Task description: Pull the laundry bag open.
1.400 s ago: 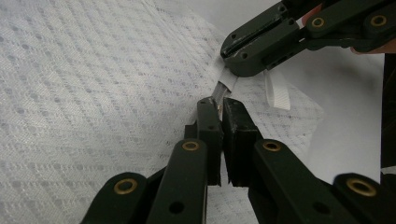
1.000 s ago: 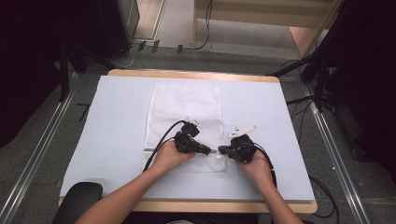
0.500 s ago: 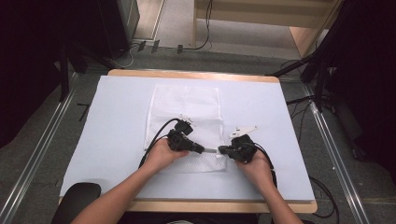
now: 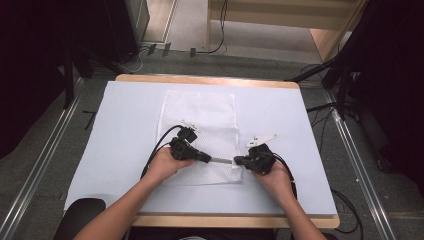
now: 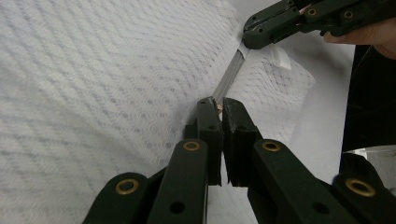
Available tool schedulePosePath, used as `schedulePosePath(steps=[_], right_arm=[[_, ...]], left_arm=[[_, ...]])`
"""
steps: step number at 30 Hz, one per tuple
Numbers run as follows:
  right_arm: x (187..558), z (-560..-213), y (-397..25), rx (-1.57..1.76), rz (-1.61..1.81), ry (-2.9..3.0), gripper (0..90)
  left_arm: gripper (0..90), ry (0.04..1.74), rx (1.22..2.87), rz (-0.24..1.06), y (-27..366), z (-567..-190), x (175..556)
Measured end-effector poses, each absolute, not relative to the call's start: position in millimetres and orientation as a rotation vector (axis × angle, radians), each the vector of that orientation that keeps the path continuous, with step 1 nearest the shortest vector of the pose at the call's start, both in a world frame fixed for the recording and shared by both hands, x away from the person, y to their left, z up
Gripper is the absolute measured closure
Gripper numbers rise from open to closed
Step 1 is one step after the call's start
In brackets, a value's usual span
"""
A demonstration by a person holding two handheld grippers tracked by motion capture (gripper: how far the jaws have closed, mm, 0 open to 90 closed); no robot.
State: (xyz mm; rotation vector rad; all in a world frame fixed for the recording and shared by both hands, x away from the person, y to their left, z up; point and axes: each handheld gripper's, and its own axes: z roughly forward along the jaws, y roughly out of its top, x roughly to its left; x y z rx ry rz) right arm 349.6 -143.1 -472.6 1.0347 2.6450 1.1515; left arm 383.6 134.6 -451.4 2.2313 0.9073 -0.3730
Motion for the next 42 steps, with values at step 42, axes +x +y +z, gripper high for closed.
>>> schedulePosePath(steps=[42], right_arm=[[353, -472, -144, 1.029, 1.160, 2.669, 90.0]], left_arm=[[88.2, 0.987, 2.219, -0.362, 188, -439, 378]])
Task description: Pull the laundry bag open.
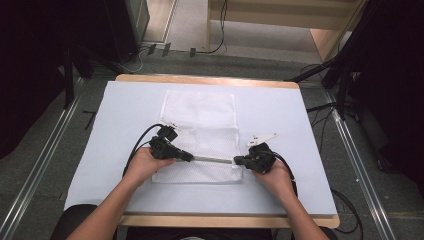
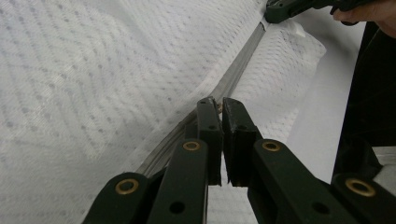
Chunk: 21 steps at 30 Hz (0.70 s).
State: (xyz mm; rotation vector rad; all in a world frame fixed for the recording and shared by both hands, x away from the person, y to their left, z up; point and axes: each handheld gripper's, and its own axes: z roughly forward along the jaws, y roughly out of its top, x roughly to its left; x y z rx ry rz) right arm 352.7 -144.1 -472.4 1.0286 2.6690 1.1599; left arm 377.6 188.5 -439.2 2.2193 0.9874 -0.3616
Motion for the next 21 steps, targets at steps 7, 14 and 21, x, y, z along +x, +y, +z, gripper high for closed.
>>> schedulePosePath(steps=[7, 14, 21], right_arm=[[353, -472, -144, 1.031, 1.160, 2.670, 90.0], [353, -472, -144, 1.032, 1.156, 2.671, 90.0], [353, -472, -144, 1.031, 1.161, 2.671, 90.0]], left_arm=[[88.2, 1.011, 2.216, -0.335, 207, -434, 376], [88.1, 1.030, 2.207, -0.317, 226, -430, 372], [88.1, 1.055, 2.205, -0.314, 245, -431, 369]])
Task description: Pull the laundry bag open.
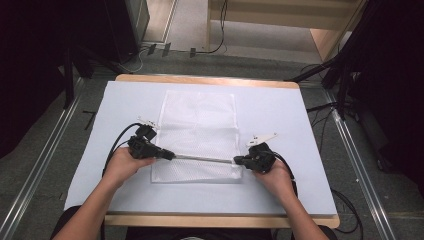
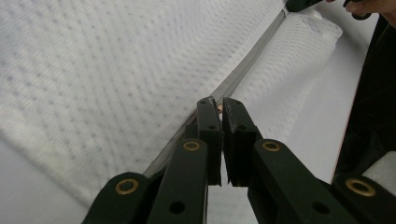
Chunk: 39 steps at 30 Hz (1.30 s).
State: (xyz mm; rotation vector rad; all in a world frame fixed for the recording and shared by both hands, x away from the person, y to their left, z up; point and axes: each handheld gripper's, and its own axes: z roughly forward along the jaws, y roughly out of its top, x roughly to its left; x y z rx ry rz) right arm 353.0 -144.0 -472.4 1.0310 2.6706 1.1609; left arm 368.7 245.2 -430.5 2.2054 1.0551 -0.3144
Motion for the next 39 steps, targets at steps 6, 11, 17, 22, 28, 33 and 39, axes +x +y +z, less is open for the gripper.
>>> schedulePosePath(steps=[6, 11, 17, 22, 28, 33, 39], right_arm=[[353, -473, -144, 1.035, 1.166, 2.671, 90.0], [354, -473, -144, 1.036, 1.167, 2.674, 90.0], [355, -472, -144, 1.027, 1.163, 2.678, 90.0], [354, -471, -143, 1.027, 1.142, 2.684, 90.0], [356, -471, -143, 1.025, 1.145, 2.694, 90.0], [359, -470, -143, 1.075, 1.138, 2.715, 90.0], [357, -467, -140, 1.065, 1.098, 2.717, 89.8]], left_arm=[[88.1, 1.104, 2.184, -0.290, 267, -430, 365], [88.1, 1.149, 2.167, -0.290, 286, -434, 360], [88.1, 1.189, 2.147, -0.297, 300, -437, 357], [88.1, 1.190, 2.158, -0.282, 301, -436, 355], [88.0, 1.194, 2.162, -0.279, 300, -437, 352], [87.9, 1.186, 2.151, -0.298, 301, -438, 349], [84.3, 1.159, 2.140, -0.283, 302, -441, 347]])
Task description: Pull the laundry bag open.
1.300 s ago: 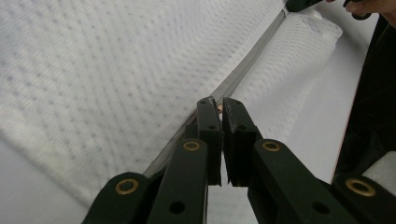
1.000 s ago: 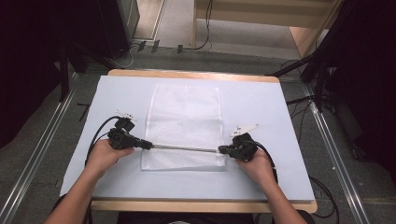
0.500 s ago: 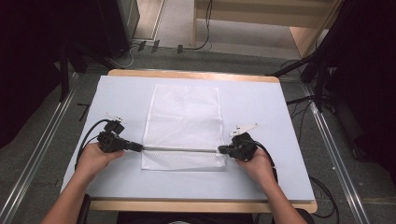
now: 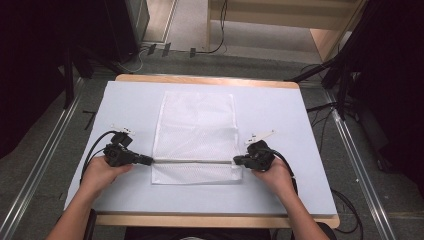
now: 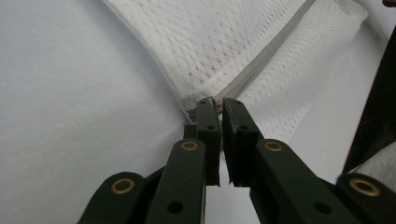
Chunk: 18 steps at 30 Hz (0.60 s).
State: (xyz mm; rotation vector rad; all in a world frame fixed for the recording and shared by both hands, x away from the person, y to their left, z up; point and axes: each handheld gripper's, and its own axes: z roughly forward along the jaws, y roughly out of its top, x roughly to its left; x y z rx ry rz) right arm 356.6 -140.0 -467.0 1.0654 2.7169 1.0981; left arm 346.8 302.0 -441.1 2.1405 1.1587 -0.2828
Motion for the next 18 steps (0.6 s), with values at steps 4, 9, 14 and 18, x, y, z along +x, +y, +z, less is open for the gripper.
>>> schedulePosePath(steps=[4, 9, 14, 18], right_arm=[[354, -466, -138, 1.062, 1.080, 2.741, 90.0], [350, -465, -137, 1.053, 1.063, 2.746, 90.0], [348, -462, -138, 1.049, 1.091, 2.751, 86.5], [351, -457, -142, 1.053, 1.166, 2.709, 81.3]], left_arm=[[74.6, 1.141, 2.143, -0.252, 304, -442, 347], [68.3, 1.132, 2.132, -0.208, 304, -439, 346], [55.3, 1.118, 2.107, -0.142, 304, -435, 345], [48.9, 1.122, 2.086, -0.057, 307, -431, 345]])
